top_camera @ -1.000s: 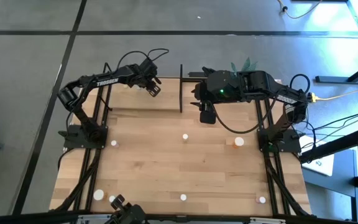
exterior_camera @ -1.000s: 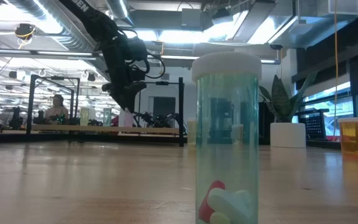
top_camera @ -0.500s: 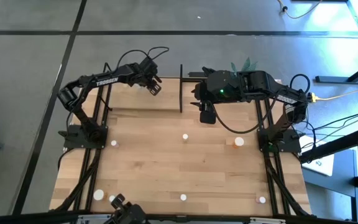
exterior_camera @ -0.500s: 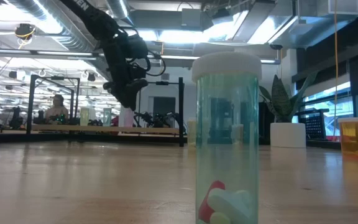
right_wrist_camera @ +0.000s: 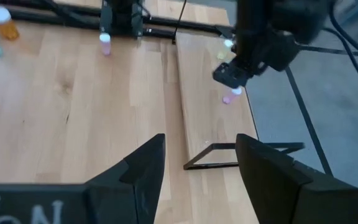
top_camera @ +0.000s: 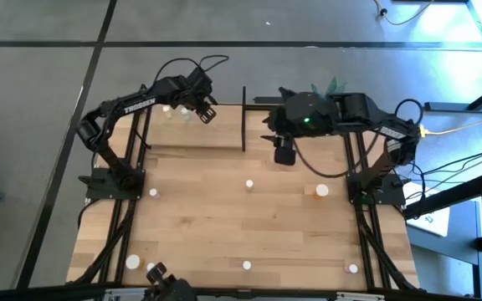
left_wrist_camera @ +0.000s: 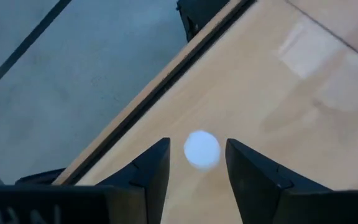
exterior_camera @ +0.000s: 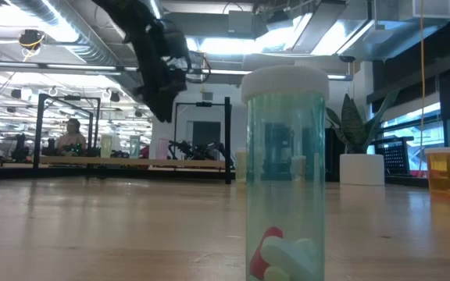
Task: Pick and place medicine bottles onto shelf by color
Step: Put the middle orange pill bottle on the shelf
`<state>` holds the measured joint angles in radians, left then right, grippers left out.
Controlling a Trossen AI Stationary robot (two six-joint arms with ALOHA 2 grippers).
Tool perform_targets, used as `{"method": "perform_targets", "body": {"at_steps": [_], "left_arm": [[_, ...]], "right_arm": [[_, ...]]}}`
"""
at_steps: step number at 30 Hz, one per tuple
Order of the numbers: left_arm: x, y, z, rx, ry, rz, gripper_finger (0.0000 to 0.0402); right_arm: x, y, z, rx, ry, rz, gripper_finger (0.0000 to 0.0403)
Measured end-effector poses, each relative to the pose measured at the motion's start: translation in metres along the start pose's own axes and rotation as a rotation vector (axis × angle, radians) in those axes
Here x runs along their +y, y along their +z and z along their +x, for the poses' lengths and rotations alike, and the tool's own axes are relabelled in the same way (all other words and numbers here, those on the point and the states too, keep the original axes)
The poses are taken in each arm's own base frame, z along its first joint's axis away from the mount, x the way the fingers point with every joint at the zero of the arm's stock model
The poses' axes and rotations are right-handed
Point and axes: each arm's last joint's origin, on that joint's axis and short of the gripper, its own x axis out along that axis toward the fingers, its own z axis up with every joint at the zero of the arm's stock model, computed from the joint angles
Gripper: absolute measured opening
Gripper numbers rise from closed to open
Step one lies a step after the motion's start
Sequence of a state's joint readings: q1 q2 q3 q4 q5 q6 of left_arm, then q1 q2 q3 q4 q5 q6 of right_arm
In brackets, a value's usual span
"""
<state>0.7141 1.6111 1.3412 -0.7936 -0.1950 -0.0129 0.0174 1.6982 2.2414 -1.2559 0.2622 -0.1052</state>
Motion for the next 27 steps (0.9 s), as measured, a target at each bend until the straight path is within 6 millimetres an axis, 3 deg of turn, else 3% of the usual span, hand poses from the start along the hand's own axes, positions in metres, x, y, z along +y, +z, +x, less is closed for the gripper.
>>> {"method": "perform_targets", "body": {"at_steps": [9,15,21,27], "left_arm": [[-0.032,-0.011,-0.083,-0.200,-0.097,0.141,0.0148],[-0.057,-0.029,-0.129,-0.318,-0.199,0.220,0.0148],[-0.078,-0.045,-0.155,-0.375,-0.292,0.263,0.0148],[-0.103,-0.058,-0.170,-0.384,-0.394,0.272,0.0148]], "right_arm": [[-0.009,-0.018,-0.042,0.034,0.010,0.074,0.0198],[-0.004,-0.034,-0.049,0.175,0.178,0.164,0.0198],[0.005,-0.040,-0.055,0.223,0.323,0.210,0.0198],[0.005,-0.064,-0.083,0.206,0.341,0.184,0.0198]]}}
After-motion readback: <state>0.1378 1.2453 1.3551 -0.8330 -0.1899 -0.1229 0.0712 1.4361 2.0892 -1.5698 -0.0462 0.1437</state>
